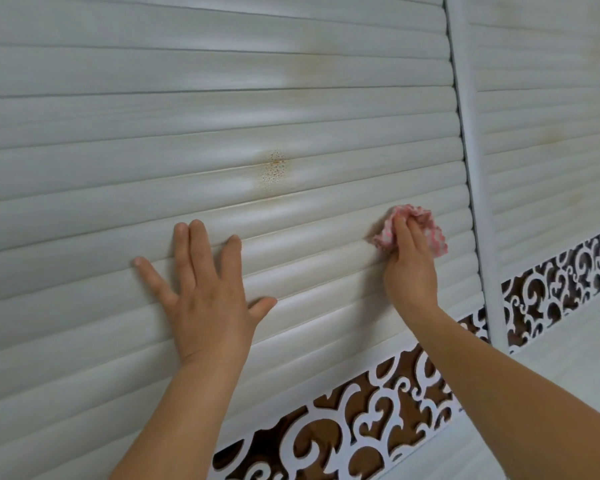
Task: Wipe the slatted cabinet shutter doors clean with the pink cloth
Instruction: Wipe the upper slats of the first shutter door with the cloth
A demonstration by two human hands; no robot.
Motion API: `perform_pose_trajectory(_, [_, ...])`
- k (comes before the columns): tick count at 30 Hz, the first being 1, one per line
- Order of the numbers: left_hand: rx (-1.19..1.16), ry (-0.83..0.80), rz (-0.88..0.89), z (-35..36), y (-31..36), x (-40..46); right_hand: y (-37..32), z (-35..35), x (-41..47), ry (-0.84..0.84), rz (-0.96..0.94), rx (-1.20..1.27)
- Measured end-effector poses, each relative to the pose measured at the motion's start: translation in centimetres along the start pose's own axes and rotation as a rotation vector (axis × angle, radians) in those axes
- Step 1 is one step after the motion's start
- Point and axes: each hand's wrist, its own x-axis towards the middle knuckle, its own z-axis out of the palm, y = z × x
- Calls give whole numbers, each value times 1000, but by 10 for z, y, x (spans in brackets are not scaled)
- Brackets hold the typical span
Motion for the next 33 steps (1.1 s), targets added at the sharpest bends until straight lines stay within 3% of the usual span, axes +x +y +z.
perform_pose_trajectory(7, [-18,0,-148,8,21,2,46,-25,54,5,109,5])
perform_pose_trajectory(12, [34,-14,-185,5,23,1,34,-22,56,50,105,60])
perform_pose_trajectory(16, [68,-12,-183,7,25,2,-2,-8,31,32,-143,80])
perform_pose_trajectory(21, [100,-2,-174,2,24,2,-59,14,-15,37,-651,85])
perform_pose_trajectory(24, [162,11,-139,-2,17,1,-79,19,-25,-25,-789,37])
perform_pose_trajectory(26, [208,-17,-126,-8,11,1,-78,18,-14,19,-903,-20])
perform_pose_trajectory(28, [267,-43,-86,-14,4,1,-68,12,3,44,-827,29])
perform_pose_trajectory(31, [332,-47,-3,-18,-9,2,-60,10,18,118,-351,205])
perform_pose_trajectory(33, [296,-31,23,-19,-16,5,-65,19,20,241,-244,129])
